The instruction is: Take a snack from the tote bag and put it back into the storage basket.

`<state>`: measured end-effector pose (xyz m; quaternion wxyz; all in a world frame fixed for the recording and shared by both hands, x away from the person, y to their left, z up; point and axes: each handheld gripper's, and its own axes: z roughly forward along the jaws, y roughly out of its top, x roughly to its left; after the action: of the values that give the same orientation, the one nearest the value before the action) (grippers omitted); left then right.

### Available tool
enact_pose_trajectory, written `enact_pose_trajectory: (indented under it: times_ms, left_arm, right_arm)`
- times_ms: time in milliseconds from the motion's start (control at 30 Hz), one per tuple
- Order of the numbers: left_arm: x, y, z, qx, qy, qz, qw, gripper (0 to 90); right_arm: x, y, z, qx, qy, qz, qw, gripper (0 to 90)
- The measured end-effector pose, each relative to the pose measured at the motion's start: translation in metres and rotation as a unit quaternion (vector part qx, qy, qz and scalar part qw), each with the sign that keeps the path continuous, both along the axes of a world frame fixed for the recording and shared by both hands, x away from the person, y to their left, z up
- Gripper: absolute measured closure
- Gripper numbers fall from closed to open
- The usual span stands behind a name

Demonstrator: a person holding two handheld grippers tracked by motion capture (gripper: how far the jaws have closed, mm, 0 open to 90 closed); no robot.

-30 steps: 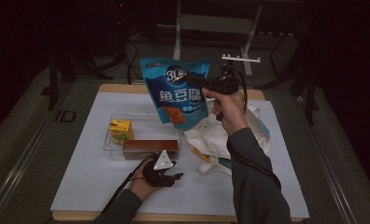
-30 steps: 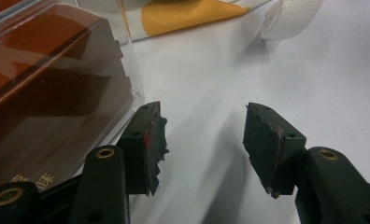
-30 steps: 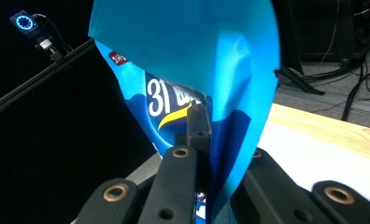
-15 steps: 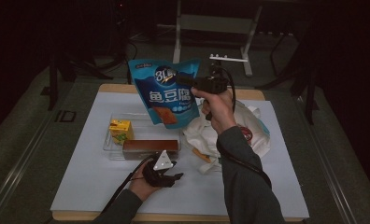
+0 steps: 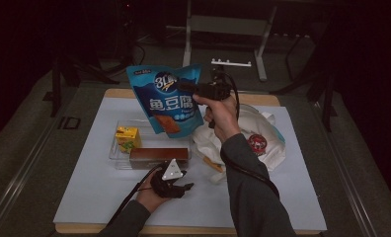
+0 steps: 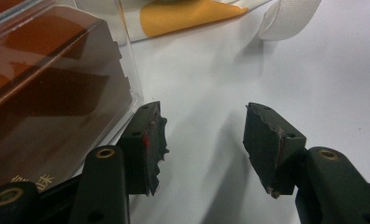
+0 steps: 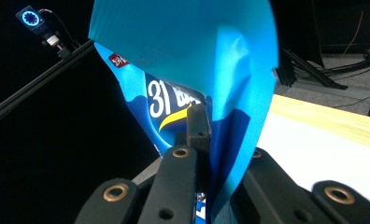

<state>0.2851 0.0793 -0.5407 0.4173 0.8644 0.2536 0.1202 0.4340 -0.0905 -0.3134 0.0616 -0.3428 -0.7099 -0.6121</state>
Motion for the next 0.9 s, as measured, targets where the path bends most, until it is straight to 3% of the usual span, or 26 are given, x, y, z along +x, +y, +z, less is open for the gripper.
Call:
enact_pose_trajectory:
  times_ms: [500, 900]
  left_arm:
    - [0.000, 0.000, 0.000, -0.001, -0.002, -0.001, 1.0000, 47.0]
    - [-0.001, 0.000, 0.000, -0.004, -0.005, -0.001, 1.0000, 46.9]
  right_arm:
    - [0.004, 0.027, -0.015, 0.009, 0.011, 0.014, 0.9998, 89.8]
    - [0.011, 0.039, -0.030, 0.008, 0.021, 0.003, 0.9997, 89.7]
